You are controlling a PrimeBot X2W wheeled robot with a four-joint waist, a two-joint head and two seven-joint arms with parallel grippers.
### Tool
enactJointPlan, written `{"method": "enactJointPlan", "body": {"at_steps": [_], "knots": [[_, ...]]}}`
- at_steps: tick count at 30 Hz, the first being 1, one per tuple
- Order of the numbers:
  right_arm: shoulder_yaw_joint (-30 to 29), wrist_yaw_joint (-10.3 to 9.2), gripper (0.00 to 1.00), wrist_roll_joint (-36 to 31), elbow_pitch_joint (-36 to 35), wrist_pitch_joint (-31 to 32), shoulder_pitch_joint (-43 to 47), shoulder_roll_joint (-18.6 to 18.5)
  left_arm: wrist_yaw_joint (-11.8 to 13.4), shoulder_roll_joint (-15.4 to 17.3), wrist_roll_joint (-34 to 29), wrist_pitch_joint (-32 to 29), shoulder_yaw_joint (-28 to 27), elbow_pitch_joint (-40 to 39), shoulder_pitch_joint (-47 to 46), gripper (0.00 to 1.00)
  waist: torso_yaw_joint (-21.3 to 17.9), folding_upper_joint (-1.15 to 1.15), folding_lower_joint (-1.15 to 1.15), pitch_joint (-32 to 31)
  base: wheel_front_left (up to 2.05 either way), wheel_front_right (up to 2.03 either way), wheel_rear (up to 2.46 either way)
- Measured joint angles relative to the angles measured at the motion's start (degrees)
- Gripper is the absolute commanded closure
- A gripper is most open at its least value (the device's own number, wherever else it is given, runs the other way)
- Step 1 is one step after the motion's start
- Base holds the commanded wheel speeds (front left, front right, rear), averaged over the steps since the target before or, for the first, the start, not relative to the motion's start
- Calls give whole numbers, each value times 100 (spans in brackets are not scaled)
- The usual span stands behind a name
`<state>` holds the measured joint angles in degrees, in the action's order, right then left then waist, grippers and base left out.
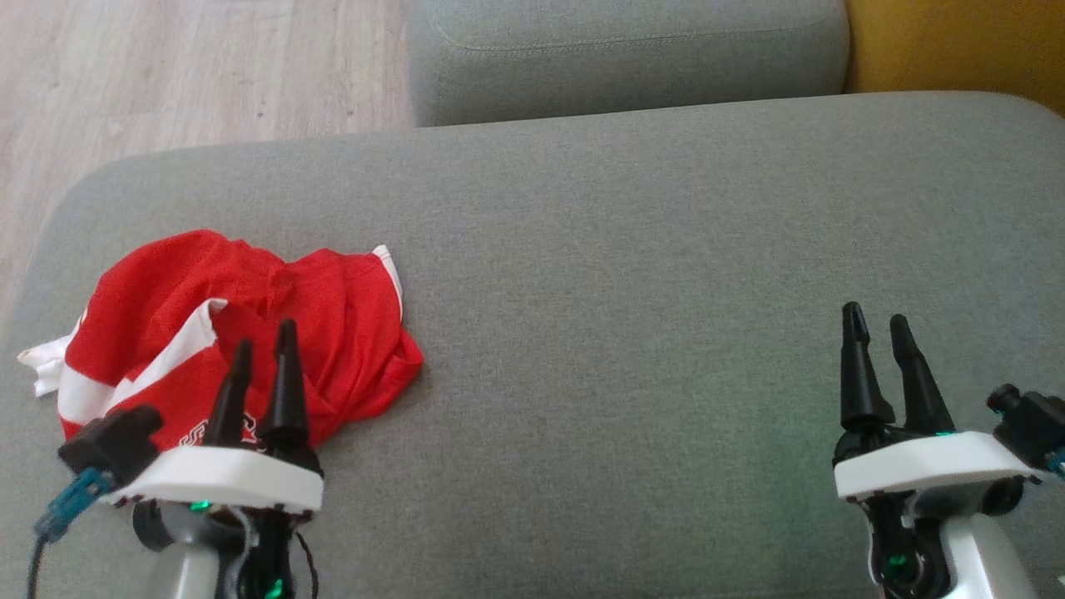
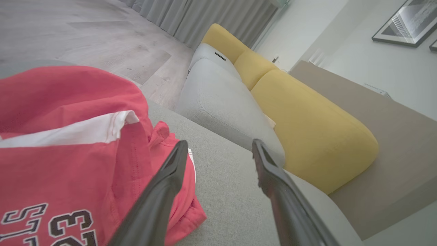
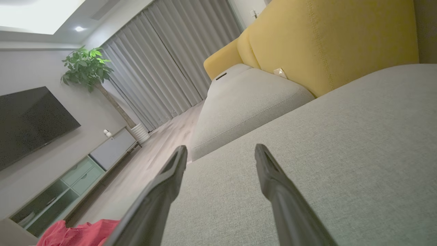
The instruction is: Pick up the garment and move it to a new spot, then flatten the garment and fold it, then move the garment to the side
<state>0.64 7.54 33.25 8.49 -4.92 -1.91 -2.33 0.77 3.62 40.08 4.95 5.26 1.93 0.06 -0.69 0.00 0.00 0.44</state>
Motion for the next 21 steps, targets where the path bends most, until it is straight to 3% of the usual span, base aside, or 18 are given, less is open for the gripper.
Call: {"method": "enactJointPlan", "body": {"at_steps": [21], "knots": [[188,0,0,-1779,-107,-348,-1,-3,967,676,-1522,349,1327,-29,-16,0,4,0,0,-10,0,0,0]]}}
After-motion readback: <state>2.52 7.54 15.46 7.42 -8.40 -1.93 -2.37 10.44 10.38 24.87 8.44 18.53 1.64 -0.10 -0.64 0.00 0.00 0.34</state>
